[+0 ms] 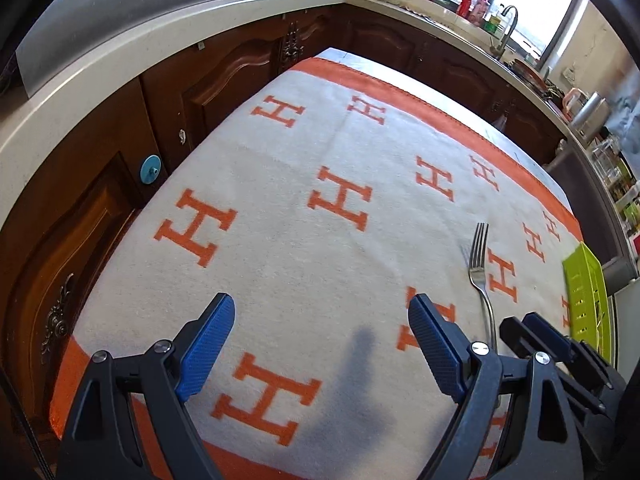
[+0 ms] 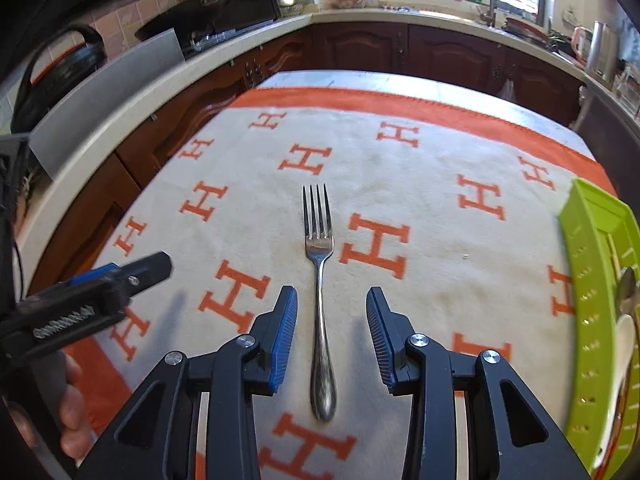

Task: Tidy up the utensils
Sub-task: 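Lower the right gripper onto the metal fork and grasp its handle, then carry the fork with the right gripper into the tray and release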

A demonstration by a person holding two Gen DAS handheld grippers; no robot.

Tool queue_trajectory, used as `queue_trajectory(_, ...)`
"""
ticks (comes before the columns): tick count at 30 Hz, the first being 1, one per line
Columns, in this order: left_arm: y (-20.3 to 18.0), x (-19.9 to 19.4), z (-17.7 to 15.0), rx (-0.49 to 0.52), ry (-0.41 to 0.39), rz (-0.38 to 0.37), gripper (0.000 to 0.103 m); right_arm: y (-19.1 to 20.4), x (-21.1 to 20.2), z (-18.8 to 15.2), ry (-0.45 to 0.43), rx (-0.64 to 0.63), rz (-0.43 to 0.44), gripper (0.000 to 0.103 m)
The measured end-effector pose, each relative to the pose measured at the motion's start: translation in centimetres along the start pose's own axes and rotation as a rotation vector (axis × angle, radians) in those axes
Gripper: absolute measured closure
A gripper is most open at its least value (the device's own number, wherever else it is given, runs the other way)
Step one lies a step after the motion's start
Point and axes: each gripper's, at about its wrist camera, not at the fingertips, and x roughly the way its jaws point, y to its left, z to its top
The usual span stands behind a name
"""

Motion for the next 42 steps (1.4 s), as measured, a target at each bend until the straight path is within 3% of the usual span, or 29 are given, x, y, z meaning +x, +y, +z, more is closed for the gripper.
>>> queue_trajectory(9, -0.5, 1.4, 0.0, 0.018, 0.024, -0.003, 0.016, 1.1, 3.5, 0.1, -0.009, -0.082, -0.028, 0.07)
queue_trajectory(14, -0.6, 1.6, -0.1, 0.021, 0.027, 0.004, 0.016, 2.6, 3.7, -0.5, -0.061, -0.176, -0.043, 0.093)
queue_trajectory(15, -0.7, 1.6, -0.1, 0.022, 0.029, 0.004, 0.016, 2.8, 3.7, -0.6, -0.063, -0.178, -0.048, 0.099)
queue_trajectory(22, -1.3, 1.5, -0.3, 0.039, 0.035, 0.001, 0.016, 0.9, 3.0, -0.7, -0.054, -0.073, 0.006, 0.099)
queue_trajectory(32, -4.7, 0.0, -1.2, 0.119, 0.02, -0.018, 0.016, -3.8, -1.9, -1.8, -0.094, 0.076, 0.057, 0.099)
queue_trajectory(42, -12.1, -2.5, -2.6, 0.282, -0.012, -0.077, 0.016, -10.5, -10.5, -4.4, -0.208, 0.206, -0.017, 0.099)
